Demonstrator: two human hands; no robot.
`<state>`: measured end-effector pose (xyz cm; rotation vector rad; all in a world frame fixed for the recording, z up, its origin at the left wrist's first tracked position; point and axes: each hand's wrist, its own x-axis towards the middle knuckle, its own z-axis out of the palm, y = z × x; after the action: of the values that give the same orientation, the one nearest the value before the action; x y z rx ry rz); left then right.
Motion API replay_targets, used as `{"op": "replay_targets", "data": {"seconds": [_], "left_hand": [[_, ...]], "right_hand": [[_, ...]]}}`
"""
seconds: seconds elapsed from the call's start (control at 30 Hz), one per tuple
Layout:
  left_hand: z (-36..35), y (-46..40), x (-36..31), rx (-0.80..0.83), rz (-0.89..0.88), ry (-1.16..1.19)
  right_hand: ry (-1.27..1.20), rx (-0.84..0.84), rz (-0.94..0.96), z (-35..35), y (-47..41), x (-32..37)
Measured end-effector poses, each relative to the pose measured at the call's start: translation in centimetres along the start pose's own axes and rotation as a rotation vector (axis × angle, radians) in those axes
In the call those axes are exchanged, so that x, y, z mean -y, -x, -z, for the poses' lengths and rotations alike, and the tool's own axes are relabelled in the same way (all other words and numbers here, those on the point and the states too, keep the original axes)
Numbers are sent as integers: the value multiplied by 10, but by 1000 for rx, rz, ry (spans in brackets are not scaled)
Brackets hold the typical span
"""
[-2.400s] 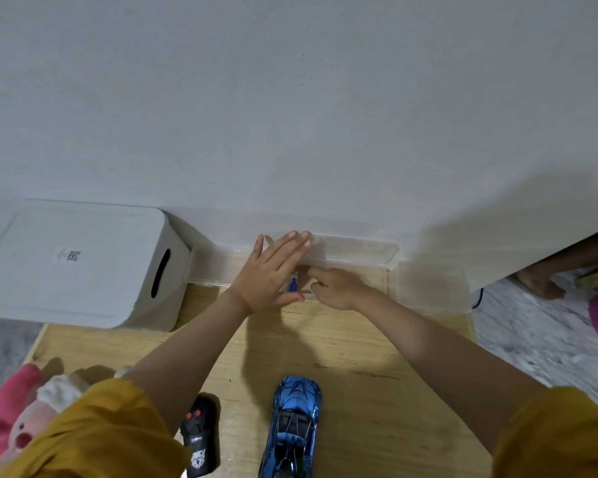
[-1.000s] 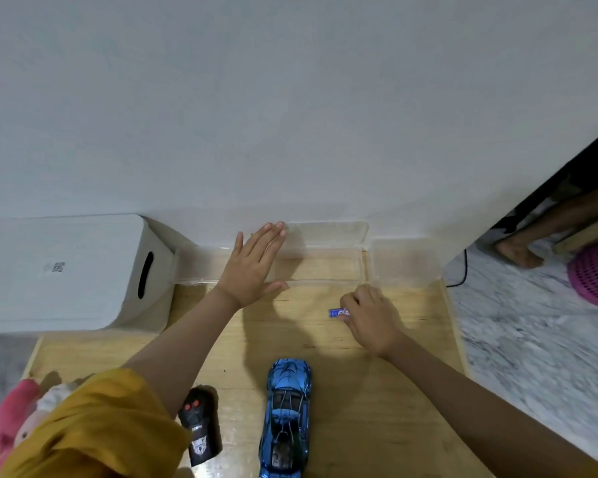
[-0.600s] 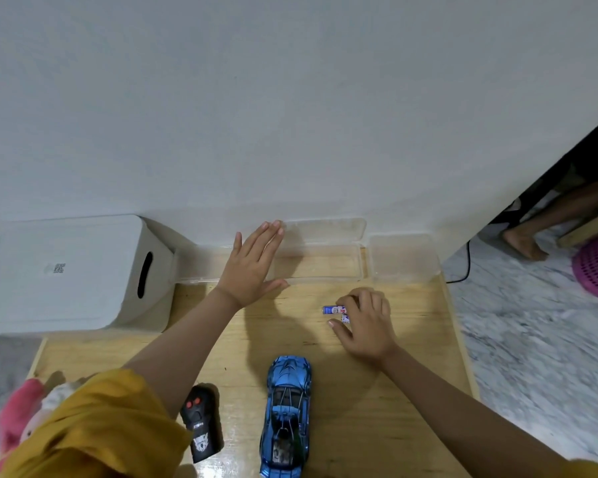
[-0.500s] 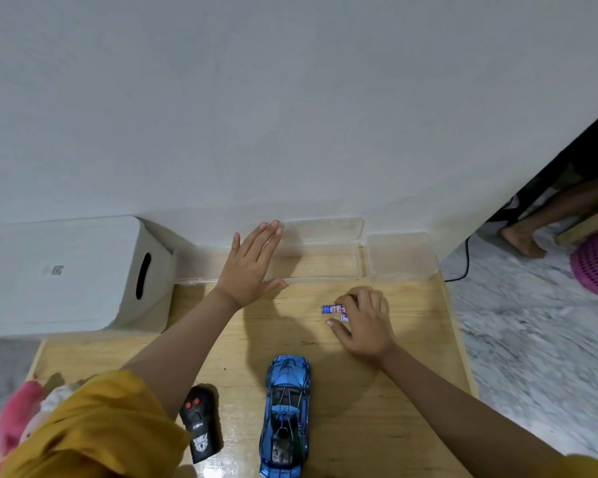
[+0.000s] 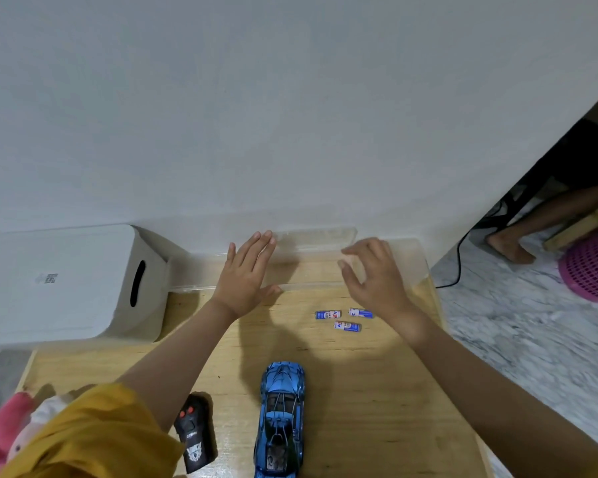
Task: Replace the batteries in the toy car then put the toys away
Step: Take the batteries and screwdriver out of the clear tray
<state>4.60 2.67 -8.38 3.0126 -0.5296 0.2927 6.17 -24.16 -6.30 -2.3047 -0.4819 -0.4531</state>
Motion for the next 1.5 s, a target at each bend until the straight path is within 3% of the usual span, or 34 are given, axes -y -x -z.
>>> {"op": "replay_targets", "data": {"seconds": [0.07,0.17,0.27,0.43,0.7,1.17,1.5], "left_hand": [[1,0,-4,-27,-3,-54],[3,2,-10,-59,-14,-163],[4,3,-17,-85,-7,-171],[3,-1,-23,-76,-65,-8],[-6,2,-25,188,-87,7],[-9,1,-29,111,-84,128],[-16,1,-27,172,-45,92]], "right_hand": [[13,42,6,7,-24,-1],[130,399,49,11,-45,-3],[242,560,88,11,-46,-2],[267,607,51,10,-34,-1],[241,662,102,-12,-4,-9],[258,588,82,-29,6,-12],[280,571,98,-34,10,-15]]}}
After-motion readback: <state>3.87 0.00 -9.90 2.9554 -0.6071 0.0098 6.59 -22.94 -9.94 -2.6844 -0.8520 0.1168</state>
